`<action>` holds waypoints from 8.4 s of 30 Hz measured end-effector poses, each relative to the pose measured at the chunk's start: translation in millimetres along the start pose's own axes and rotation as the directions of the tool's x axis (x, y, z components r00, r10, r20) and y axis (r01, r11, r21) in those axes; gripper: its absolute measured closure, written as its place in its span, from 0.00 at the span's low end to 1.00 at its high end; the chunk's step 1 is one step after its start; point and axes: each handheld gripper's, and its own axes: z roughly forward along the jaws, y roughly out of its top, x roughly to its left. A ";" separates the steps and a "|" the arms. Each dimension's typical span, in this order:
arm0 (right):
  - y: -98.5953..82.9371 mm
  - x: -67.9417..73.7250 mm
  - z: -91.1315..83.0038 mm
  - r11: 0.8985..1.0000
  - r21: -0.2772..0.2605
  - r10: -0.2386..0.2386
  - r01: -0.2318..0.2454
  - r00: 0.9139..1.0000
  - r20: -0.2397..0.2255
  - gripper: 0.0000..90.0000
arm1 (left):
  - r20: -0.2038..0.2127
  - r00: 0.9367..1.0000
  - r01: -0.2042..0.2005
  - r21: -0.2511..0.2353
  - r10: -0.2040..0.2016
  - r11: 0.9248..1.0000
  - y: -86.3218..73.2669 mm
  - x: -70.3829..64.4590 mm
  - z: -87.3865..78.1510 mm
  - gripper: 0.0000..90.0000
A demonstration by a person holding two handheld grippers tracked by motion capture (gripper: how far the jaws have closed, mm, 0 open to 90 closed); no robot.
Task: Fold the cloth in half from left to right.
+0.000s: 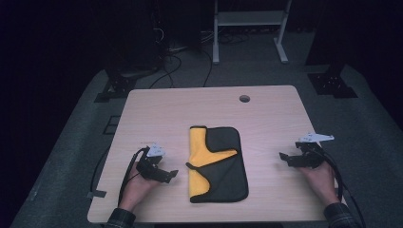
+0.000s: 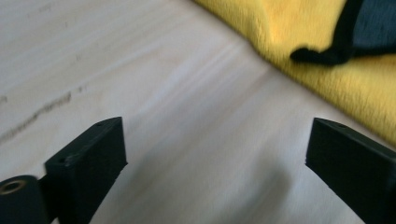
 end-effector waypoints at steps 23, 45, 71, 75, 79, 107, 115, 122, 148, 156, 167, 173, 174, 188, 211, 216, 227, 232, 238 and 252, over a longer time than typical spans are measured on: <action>53.8 48.9 11.2 0.991 -0.074 -0.122 0.113 0.983 -0.135 0.22 | -0.012 1.000 -0.024 -0.060 0.024 0.998 -19.0 4.2 2.6 0.00; 107.6 118.8 57.7 0.969 -0.121 -0.242 0.215 0.923 -0.299 0.32 | -0.014 1.000 -0.019 -0.062 0.019 0.998 -18.3 3.8 3.5 0.00; 114.0 173.3 128.4 0.941 -0.063 -0.331 0.333 0.865 -0.377 0.61 | -0.013 1.000 -0.022 -0.060 0.022 0.998 -18.3 4.1 3.4 0.00; 109.2 179.2 136.2 0.926 -0.032 -0.362 0.376 0.860 -0.360 0.66 | -0.013 1.000 -0.022 -0.061 0.022 0.998 -18.3 4.1 3.4 0.00; 105.1 182.4 138.3 0.920 -0.032 -0.379 0.392 0.862 -0.337 0.75 | -0.013 1.000 -0.022 -0.060 0.022 0.998 -18.3 4.1 3.4 0.00; 140.5 126.3 112.8 0.963 -0.074 -0.270 0.259 0.937 -0.223 0.92 | -0.013 1.000 -0.022 -0.063 0.022 0.998 -18.4 4.1 3.6 0.00; 140.8 100.6 121.2 0.979 -0.039 -0.205 0.202 0.964 -0.166 0.92 | -0.014 1.000 -0.023 -0.062 0.022 0.998 -18.5 4.1 3.4 0.00; 131.5 87.9 137.4 0.982 0.009 -0.187 0.190 0.973 -0.135 0.92 | -0.015 1.000 -0.022 -0.062 0.021 0.998 -18.7 4.0 3.2 0.00; 125.8 99.7 103.9 0.986 -0.049 -0.164 0.157 0.960 -0.228 0.67 | -0.014 1.000 -0.021 -0.063 0.020 0.998 -19.4 3.9 2.7 0.00; 110.0 141.3 92.5 0.976 -0.044 -0.213 0.211 0.912 -0.351 0.63 | -0.013 1.000 -0.022 -0.057 0.021 0.998 -19.2 4.0 2.2 0.00; 104.5 199.9 94.6 0.960 -0.050 -0.263 0.275 0.828 -0.495 0.57 | -0.013 1.000 -0.018 -0.062 0.018 0.998 -19.3 3.7 2.6 0.00; 100.6 226.6 108.3 0.946 -0.027 -0.286 0.323 0.793 -0.538 0.57 | -0.013 1.000 -0.018 -0.062 0.017 0.998 -19.3 3.7 2.6 0.00; 99.4 229.9 111.2 0.943 -0.024 -0.292 0.333 0.789 -0.540 0.57 | -0.013 1.000 -0.018 -0.062 0.017 0.998 -19.3 3.6 2.6 0.00; 93.2 239.2 117.1 0.924 -0.019 -0.333 0.383 0.777 -0.534 0.89 | -0.013 1.000 -0.019 -0.060 0.018 0.998 -19.3 3.7 2.4 0.00; 70.9 187.1 27.1 0.932 -0.089 -0.347 0.350 0.799 -0.492 0.90 | -0.013 1.000 -0.022 -0.057 0.022 0.998 -19.3 4.0 2.2 0.00; 54.0 175.6 15.2 0.937 -0.066 -0.329 0.342 0.805 -0.494 0.90 | -0.013 1.000 -0.021 -0.061 0.020 0.998 -19.3 3.8 2.4 0.00; 22.1 171.2 8.5 0.933 0.024 -0.294 0.360 0.798 -0.525 0.89 | -0.014 1.000 -0.020 -0.061 0.019 0.998 -19.4 3.7 2.3 0.00; 7.1 171.0 7.2 0.926 0.078 -0.270 0.368 0.795 -0.543 0.86 | -0.015 1.000 -0.018 -0.061 0.017 0.998 -19.5 3.6 2.3 0.00; 3.6 162.5 -8.2 0.944 0.034 -0.254 0.327 0.792 -0.556 0.62 | -0.015 1.000 -0.018 -0.061 0.017 0.998 -19.5 3.6 2.2 0.00; 26.8 118.3 -10.1 0.977 -0.058 -0.213 0.207 0.892 -0.399 0.38 | -0.011 1.000 -0.025 -0.061 0.024 0.998 -19.0 4.9 2.4 0.00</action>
